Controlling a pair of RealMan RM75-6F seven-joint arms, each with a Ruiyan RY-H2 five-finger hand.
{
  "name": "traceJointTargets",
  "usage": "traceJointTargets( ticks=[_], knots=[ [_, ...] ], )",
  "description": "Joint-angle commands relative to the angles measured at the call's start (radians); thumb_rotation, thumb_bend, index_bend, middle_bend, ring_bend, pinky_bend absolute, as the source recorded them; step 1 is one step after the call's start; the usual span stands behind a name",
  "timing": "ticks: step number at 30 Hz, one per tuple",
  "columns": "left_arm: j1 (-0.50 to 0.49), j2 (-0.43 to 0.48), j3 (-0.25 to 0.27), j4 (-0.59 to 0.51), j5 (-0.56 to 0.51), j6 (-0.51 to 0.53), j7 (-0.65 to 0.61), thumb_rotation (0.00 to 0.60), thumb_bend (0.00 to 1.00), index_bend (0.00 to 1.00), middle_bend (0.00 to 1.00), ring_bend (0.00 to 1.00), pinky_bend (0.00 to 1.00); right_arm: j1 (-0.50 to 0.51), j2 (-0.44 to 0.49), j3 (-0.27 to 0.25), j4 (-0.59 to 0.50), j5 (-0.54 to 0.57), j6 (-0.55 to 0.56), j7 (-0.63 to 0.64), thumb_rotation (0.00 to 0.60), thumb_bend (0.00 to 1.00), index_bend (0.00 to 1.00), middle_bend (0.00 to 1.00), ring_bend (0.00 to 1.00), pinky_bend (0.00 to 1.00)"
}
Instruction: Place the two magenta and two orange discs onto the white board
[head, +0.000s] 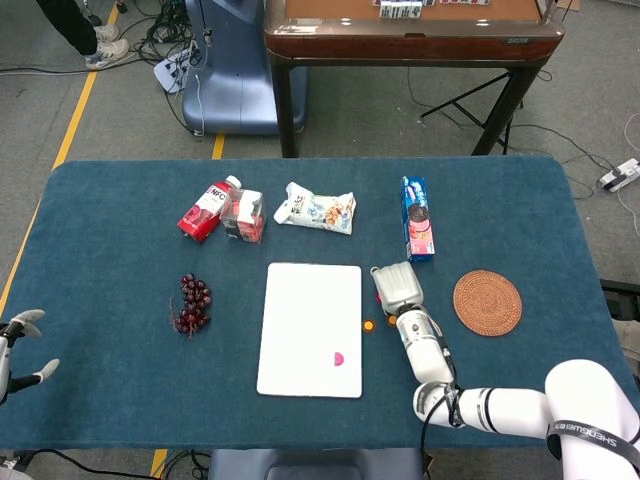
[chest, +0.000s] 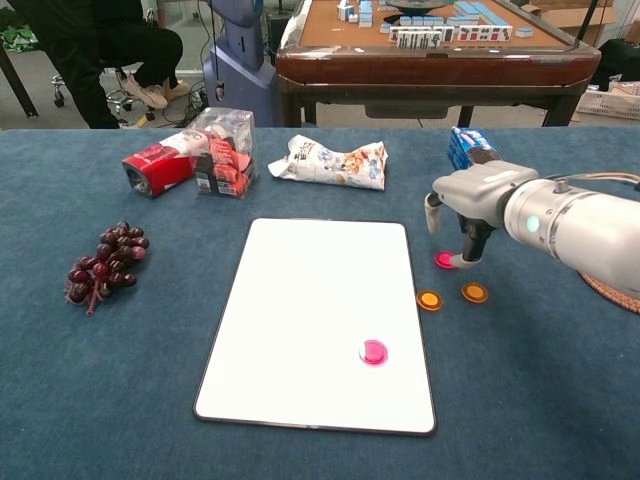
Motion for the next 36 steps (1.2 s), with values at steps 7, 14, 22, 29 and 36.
traceJointTargets(
  ticks=[7, 14, 22, 29, 36],
  knots=[
    [0.000, 0.002, 0.000, -0.001, -0.003, -0.003, -0.002, 0.600, 0.03, 0.35, 0.47, 0.40, 0.54, 0.003, -0.016, -0.003, 0.034, 0.021, -0.021, 0.002, 0.600, 0.26, 0.35, 1.00, 1.00, 1.00],
    [0.000, 0.004, 0.000, -0.002, -0.003, -0.004, -0.008, 0.600, 0.03, 0.35, 0.47, 0.40, 0.54, 0.003, -0.018, -0.006, 0.037, 0.017, -0.021, 0.005, 0.600, 0.25, 0.37, 1.00, 1.00, 1.00],
    [-0.001, 0.004, 0.000, -0.002, -0.002, -0.006, -0.008, 0.600, 0.03, 0.35, 0.47, 0.40, 0.54, 0.006, -0.027, -0.006, 0.055, 0.029, -0.028, 0.001, 0.600, 0.26, 0.38, 1.00, 1.00, 1.00],
    [0.000, 0.005, 0.000, -0.002, -0.003, -0.004, -0.007, 0.600, 0.03, 0.35, 0.47, 0.40, 0.54, 0.007, -0.033, -0.006, 0.062, 0.031, -0.033, 0.003, 0.600, 0.25, 0.39, 1.00, 1.00, 1.00],
    [0.000, 0.005, 0.000, -0.003, -0.002, -0.004, -0.007, 0.600, 0.03, 0.35, 0.47, 0.40, 0.54, 0.004, -0.040, -0.009, 0.075, 0.026, -0.034, 0.008, 0.600, 0.25, 0.40, 1.00, 1.00, 1.00]
  ],
)
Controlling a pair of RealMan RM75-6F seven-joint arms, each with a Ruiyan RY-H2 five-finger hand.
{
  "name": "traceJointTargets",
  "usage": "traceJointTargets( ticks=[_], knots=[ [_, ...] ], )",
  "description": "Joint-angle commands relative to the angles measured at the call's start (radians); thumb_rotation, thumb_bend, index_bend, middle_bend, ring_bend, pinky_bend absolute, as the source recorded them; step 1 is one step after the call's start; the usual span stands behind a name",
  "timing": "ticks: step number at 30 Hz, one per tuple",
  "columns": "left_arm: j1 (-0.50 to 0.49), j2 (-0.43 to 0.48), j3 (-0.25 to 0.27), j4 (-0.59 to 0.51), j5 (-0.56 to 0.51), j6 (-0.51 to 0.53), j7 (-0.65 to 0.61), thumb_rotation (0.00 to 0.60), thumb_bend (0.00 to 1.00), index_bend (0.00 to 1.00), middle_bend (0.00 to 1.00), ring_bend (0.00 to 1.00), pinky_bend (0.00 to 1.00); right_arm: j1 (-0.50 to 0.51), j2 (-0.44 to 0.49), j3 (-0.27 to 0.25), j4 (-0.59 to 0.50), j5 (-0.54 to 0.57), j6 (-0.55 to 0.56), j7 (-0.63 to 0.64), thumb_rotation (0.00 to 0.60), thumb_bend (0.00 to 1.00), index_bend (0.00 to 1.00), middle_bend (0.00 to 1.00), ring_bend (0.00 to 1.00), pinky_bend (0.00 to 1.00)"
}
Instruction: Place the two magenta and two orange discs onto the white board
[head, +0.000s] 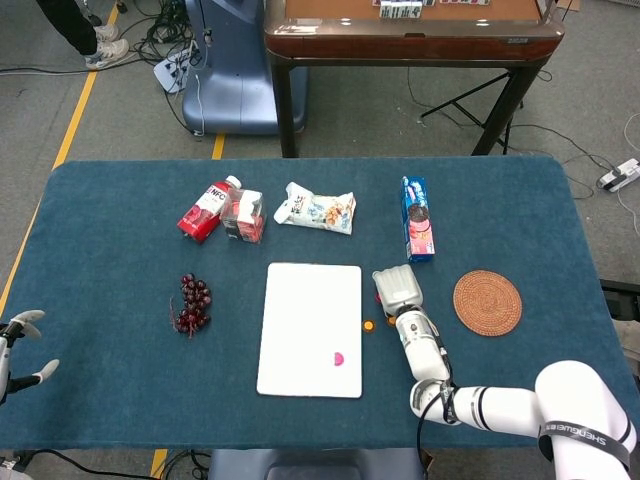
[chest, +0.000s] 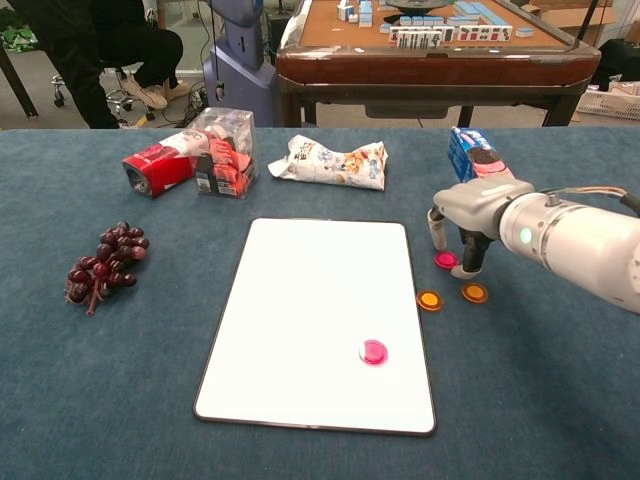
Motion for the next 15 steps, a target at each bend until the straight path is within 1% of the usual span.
traceJointTargets(
  ticks=[1, 15],
  knots=[
    [0.000, 0.000, 0.000, 0.000, 0.000, 0.001, 0.000, 0.600, 0.03, 0.35, 0.47, 0.40, 0.54, -0.002, -0.002, -0.001, 0.006, -0.002, -0.003, 0.004, 0.600, 0.26, 0.40, 1.00, 1.00, 1.00],
    [0.000, -0.003, -0.002, 0.002, -0.002, 0.003, 0.009, 0.600, 0.03, 0.35, 0.47, 0.40, 0.54, -0.013, -0.013, -0.010, 0.036, -0.039, -0.015, 0.025, 0.600, 0.25, 0.43, 1.00, 1.00, 1.00]
  ],
)
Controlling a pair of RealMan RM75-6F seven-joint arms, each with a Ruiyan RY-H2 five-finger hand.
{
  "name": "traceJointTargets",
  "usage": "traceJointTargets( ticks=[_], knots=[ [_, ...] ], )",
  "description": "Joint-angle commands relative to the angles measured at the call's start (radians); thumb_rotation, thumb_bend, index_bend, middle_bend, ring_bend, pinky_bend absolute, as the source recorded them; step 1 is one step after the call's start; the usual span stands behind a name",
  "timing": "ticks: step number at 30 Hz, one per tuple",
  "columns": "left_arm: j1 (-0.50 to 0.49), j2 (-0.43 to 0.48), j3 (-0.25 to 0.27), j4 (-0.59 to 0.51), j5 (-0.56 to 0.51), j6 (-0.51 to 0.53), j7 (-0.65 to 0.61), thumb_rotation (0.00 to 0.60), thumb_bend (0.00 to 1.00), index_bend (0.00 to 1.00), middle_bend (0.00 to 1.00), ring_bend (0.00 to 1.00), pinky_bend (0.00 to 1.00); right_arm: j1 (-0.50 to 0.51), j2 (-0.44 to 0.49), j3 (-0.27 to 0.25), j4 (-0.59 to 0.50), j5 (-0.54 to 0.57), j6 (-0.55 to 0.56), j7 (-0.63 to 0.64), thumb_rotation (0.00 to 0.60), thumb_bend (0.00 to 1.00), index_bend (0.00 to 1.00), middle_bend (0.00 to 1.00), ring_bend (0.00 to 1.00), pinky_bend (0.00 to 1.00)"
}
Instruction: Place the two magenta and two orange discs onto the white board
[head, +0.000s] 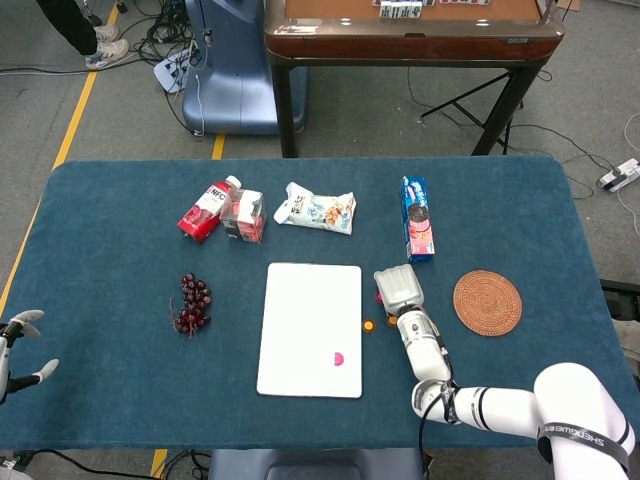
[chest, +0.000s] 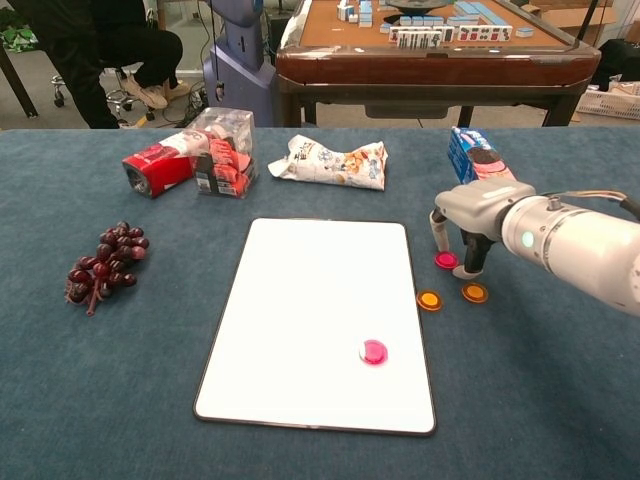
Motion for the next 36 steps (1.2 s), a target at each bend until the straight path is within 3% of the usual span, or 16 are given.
traceJointTargets(
  ticks=[1, 21, 36],
  knots=[
    [0.000, 0.000, 0.000, 0.000, 0.001, 0.000, 0.000, 0.600, 0.03, 0.35, 0.47, 0.40, 0.54, -0.002, -0.002, 0.000, 0.003, -0.004, -0.003, 0.003, 0.600, 0.25, 0.43, 1.00, 1.00, 1.00],
    [0.000, 0.002, 0.001, -0.001, 0.001, -0.002, -0.002, 0.600, 0.03, 0.35, 0.47, 0.40, 0.54, -0.016, 0.009, 0.003, -0.020, -0.052, 0.002, 0.027, 0.600, 0.26, 0.46, 1.00, 1.00, 1.00],
    [-0.003, -0.006, 0.002, 0.003, -0.002, -0.006, 0.012, 0.600, 0.03, 0.35, 0.47, 0.40, 0.54, -0.036, 0.097, -0.015, -0.252, -0.179, 0.071, 0.039, 0.600, 0.26, 0.47, 1.00, 1.00, 1.00]
  ],
)
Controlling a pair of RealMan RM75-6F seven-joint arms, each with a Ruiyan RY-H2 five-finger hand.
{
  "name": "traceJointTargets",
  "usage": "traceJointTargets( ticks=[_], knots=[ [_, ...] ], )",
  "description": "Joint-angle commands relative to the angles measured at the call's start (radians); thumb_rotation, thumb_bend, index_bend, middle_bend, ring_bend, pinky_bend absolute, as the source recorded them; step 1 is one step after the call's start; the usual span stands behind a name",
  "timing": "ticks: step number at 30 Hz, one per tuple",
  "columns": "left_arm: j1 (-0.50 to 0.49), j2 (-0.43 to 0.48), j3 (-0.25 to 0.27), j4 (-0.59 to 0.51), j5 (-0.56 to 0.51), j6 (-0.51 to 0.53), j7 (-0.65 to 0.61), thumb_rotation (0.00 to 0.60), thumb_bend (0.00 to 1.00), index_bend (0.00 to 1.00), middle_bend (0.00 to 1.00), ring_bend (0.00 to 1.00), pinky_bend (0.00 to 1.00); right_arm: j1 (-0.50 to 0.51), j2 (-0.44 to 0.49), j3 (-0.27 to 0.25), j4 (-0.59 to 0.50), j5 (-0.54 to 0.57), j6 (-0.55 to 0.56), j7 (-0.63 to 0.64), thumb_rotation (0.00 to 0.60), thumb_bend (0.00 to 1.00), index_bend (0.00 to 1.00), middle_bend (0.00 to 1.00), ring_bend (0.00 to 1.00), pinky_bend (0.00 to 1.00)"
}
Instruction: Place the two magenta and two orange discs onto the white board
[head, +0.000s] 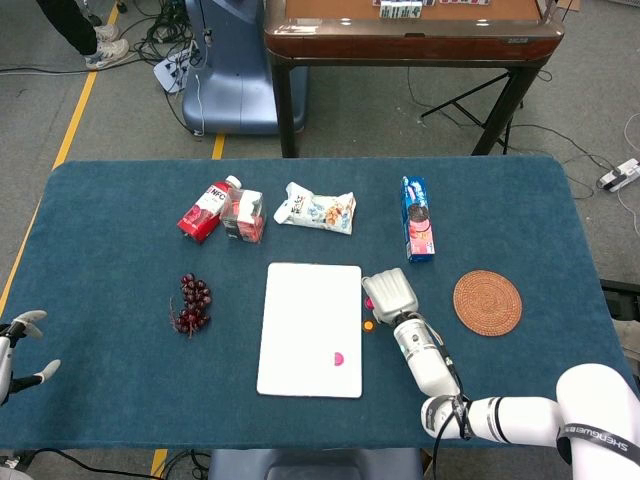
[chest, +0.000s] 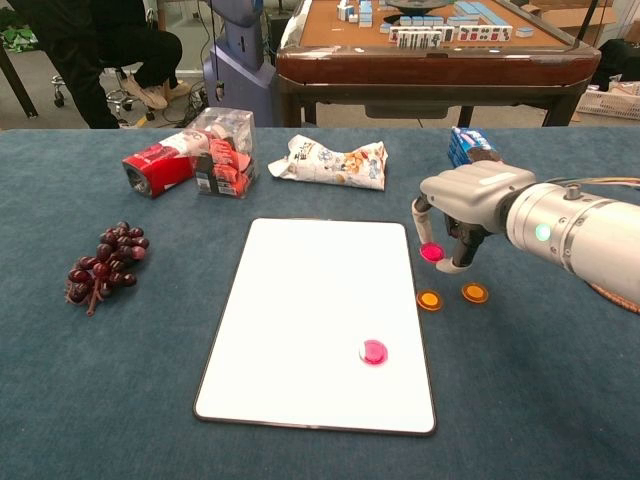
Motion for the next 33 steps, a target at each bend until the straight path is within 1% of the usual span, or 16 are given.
traceJointTargets(
  ticks=[1, 10, 19, 24, 33],
  knots=[
    [0.000, 0.000, -0.001, 0.001, -0.002, 0.000, 0.000, 0.600, 0.03, 0.35, 0.47, 0.40, 0.54, 0.000, 0.013, -0.011, -0.061, -0.036, 0.012, -0.005, 0.600, 0.26, 0.47, 1.00, 1.00, 1.00],
    [0.001, 0.003, -0.005, 0.002, -0.009, 0.000, -0.008, 0.600, 0.03, 0.35, 0.47, 0.40, 0.54, 0.014, -0.001, -0.053, -0.180, -0.104, 0.031, -0.054, 0.600, 0.26, 0.47, 1.00, 1.00, 1.00],
    [0.001, 0.004, -0.005, 0.000, -0.010, 0.001, -0.006, 0.600, 0.03, 0.35, 0.47, 0.40, 0.54, 0.033, -0.037, -0.077, -0.250, -0.126, 0.049, -0.115, 0.600, 0.26, 0.47, 1.00, 1.00, 1.00],
    [0.002, 0.005, -0.005, -0.001, -0.010, 0.001, -0.006, 0.600, 0.03, 0.35, 0.47, 0.40, 0.54, 0.041, -0.062, -0.081, -0.247, -0.116, 0.049, -0.131, 0.600, 0.26, 0.47, 1.00, 1.00, 1.00],
    [0.003, 0.010, -0.007, -0.003, -0.012, 0.001, -0.017, 0.600, 0.03, 0.35, 0.47, 0.40, 0.54, 0.055, -0.110, -0.072, -0.190, -0.088, 0.030, -0.130, 0.600, 0.26, 0.47, 1.00, 1.00, 1.00]
  ],
)
